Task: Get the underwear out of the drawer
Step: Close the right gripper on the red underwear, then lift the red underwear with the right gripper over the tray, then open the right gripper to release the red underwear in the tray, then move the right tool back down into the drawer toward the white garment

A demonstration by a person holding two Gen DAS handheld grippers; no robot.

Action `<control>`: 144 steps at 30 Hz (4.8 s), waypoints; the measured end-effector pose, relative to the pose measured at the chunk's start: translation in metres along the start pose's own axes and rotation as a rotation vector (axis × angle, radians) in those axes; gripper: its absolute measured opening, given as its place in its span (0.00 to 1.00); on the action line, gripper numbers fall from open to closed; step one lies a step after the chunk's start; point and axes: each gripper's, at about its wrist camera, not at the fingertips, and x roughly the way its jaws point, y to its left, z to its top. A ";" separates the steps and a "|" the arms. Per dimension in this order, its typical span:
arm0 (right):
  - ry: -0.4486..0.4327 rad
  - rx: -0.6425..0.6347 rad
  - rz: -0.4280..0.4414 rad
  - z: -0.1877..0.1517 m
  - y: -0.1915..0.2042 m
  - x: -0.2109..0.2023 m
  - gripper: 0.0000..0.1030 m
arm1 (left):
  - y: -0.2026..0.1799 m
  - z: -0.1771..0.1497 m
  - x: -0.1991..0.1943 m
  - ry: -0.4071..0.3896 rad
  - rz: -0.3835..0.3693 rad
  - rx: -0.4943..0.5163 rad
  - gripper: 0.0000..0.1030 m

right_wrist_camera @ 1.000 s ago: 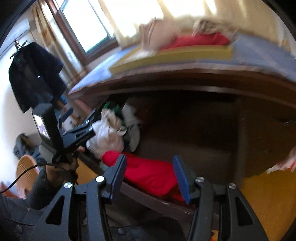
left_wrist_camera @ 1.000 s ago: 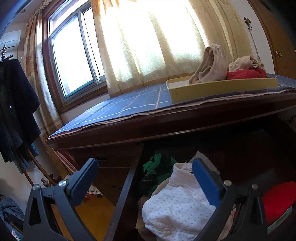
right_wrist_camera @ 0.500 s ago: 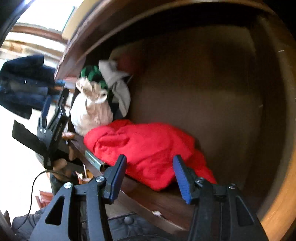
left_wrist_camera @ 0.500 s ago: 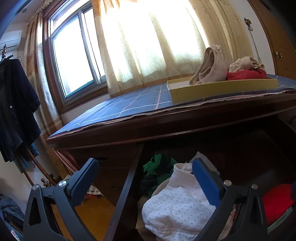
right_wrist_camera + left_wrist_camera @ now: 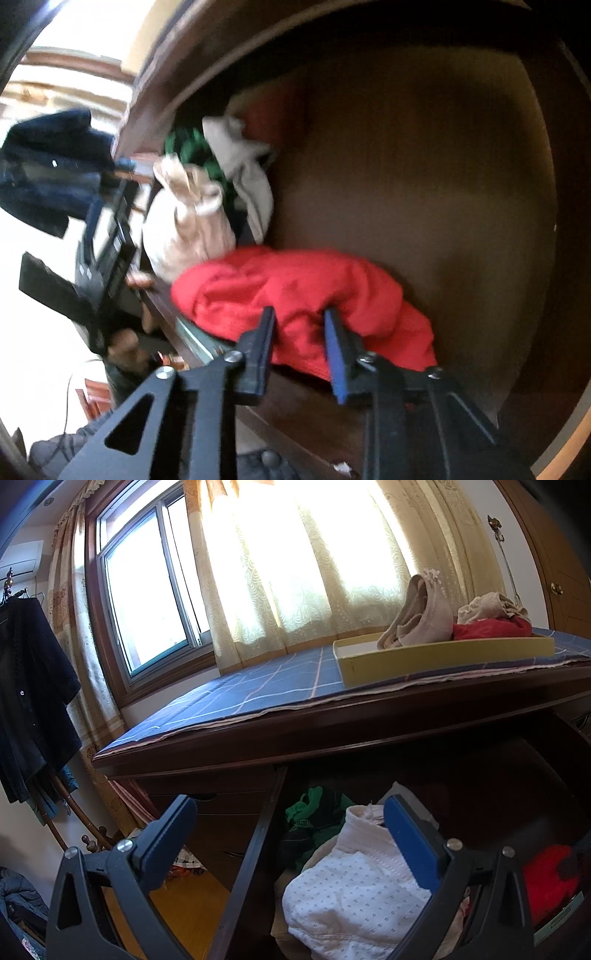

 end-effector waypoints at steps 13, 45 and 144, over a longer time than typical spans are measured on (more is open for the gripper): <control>-0.379 0.066 0.080 0.039 -0.003 -0.046 0.16 | -0.001 -0.001 -0.001 -0.007 -0.004 0.001 1.00; -0.141 0.215 -0.116 0.010 0.015 0.038 0.39 | 0.003 0.000 -0.004 -0.020 -0.013 -0.008 1.00; -0.701 -0.123 -0.233 -0.035 0.041 -0.061 0.57 | 0.003 -0.003 0.001 -0.022 0.001 -0.007 1.00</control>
